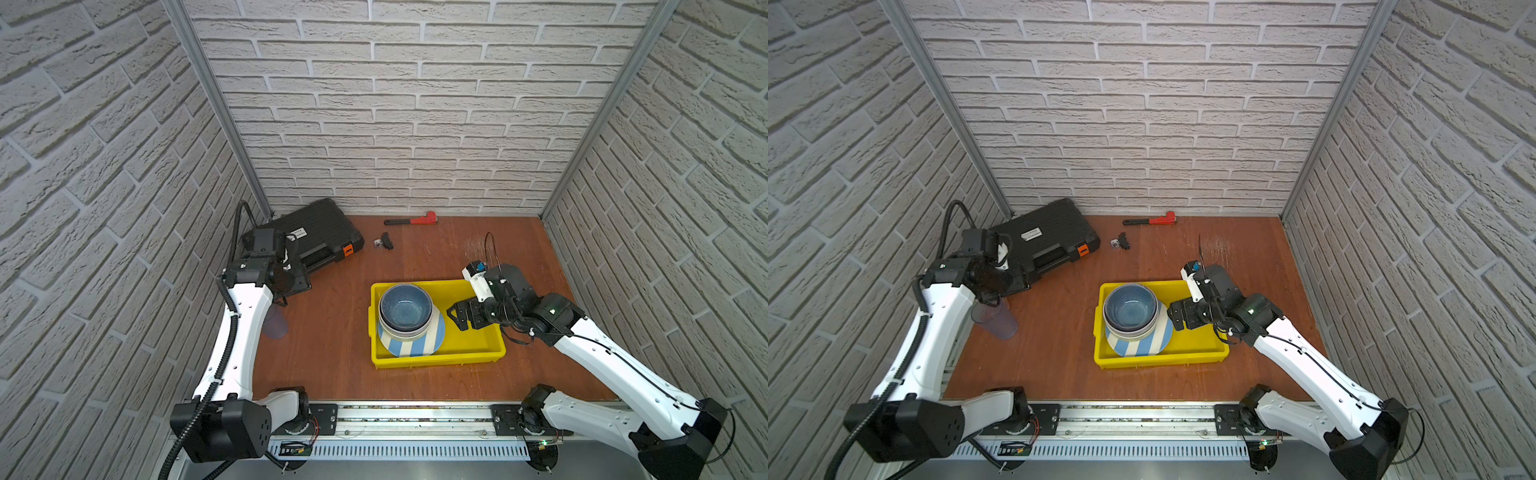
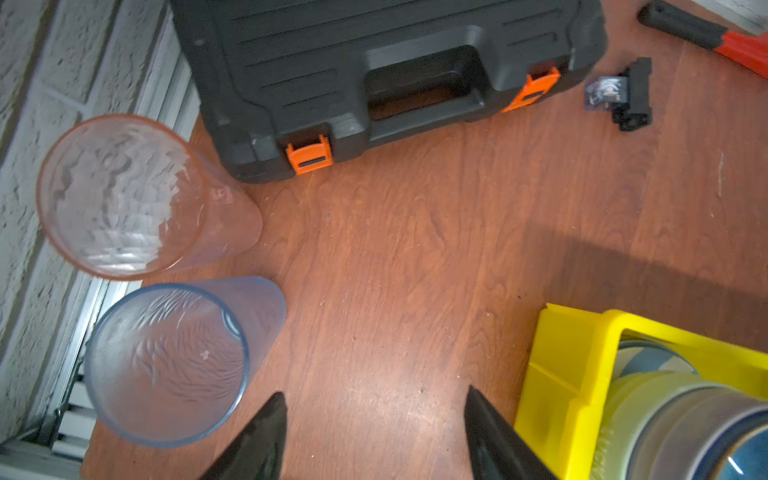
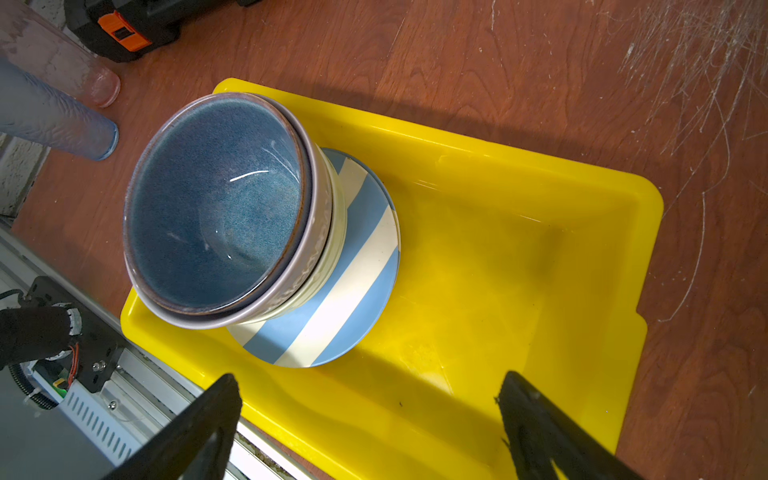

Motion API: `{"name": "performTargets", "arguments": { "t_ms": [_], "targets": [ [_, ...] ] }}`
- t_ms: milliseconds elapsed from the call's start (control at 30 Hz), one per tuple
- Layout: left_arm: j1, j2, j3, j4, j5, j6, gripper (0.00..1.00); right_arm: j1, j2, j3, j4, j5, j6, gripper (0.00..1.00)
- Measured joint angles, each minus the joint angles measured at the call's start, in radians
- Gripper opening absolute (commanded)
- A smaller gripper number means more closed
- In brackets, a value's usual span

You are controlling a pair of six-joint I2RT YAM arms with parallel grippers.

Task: Place the mixed dishes into the plastic bin
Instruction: 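Lower the left gripper around the blue-rimmed clear cup by the toolbox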

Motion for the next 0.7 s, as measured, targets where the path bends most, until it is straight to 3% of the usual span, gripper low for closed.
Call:
{"name": "performTargets", "arguments": {
  "t_ms": [367,700],
  "targets": [
    [0.22,0.009,-0.014,-0.092,0.002,-0.032,0.65,-0.039,0.046,0.043,-0.009,-0.053,-0.057,0.98],
    [0.299,0.018,-0.014,-0.168,-0.008,-0.027,0.6,-0.087,0.141,0.116,-0.013,-0.154,-0.112,0.97]
  ]
}}
